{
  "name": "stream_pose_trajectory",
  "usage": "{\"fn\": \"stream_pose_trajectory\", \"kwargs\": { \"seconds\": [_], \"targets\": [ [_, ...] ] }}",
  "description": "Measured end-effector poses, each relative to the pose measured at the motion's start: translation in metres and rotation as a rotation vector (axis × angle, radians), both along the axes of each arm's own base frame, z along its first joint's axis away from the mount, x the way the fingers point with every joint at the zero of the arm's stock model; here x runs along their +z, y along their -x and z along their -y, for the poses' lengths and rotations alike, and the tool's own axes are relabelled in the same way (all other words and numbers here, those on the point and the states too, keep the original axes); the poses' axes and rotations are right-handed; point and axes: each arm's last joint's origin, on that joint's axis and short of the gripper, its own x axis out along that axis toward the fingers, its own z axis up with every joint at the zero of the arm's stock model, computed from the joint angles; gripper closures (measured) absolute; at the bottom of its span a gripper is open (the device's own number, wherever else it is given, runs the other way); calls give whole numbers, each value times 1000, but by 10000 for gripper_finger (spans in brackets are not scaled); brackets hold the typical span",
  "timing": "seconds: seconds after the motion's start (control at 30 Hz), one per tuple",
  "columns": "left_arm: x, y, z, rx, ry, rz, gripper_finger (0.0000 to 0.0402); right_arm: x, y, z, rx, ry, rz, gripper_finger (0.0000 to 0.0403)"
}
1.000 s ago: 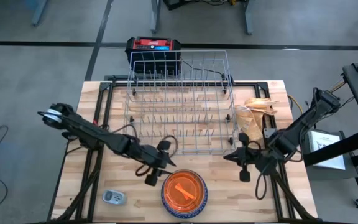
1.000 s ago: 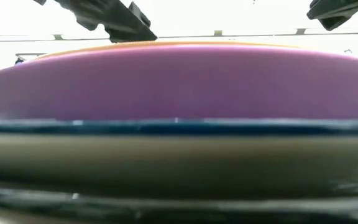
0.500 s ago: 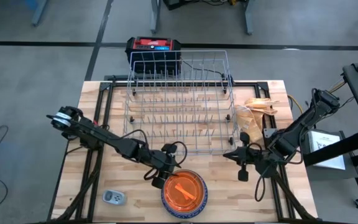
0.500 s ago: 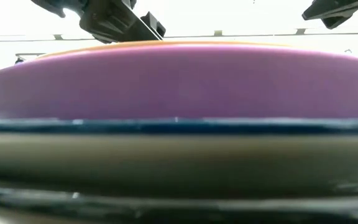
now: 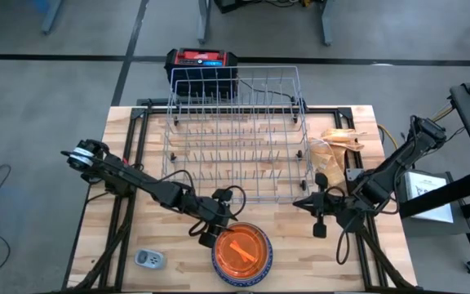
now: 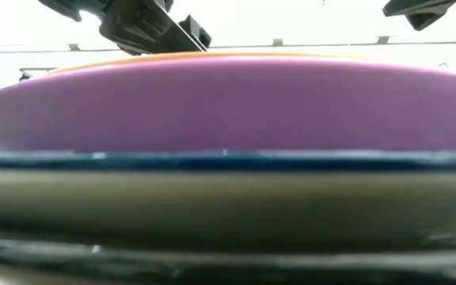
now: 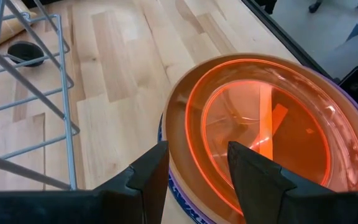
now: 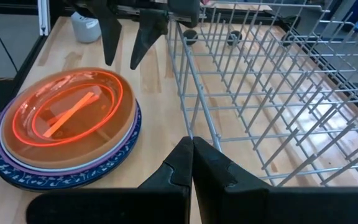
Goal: Sort dishes
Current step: Put the orange plate into the dish rack
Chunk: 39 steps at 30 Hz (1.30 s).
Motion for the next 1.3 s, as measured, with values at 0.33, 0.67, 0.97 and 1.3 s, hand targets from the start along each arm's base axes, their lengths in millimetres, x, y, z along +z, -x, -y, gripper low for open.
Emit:
{"fn": "stream_pose_trajectory", "kwargs": {
  "seconds": [0.33,0.67,0.97,1.3],
  "targets": [
    [19,6,24,-8,19,-99,248,0,0,0,0,1,0,403],
    [36,4,38,-4,25,-45,248,0,0,0,1,-1,-1,403],
    [9,-27,60,-8,17,-73,248,0,4,-5,10,-41,3,403],
    [-6,-49,67,54,-215,-164,248,-9,15,-27,81,-70,-22,403]
  ]
}}
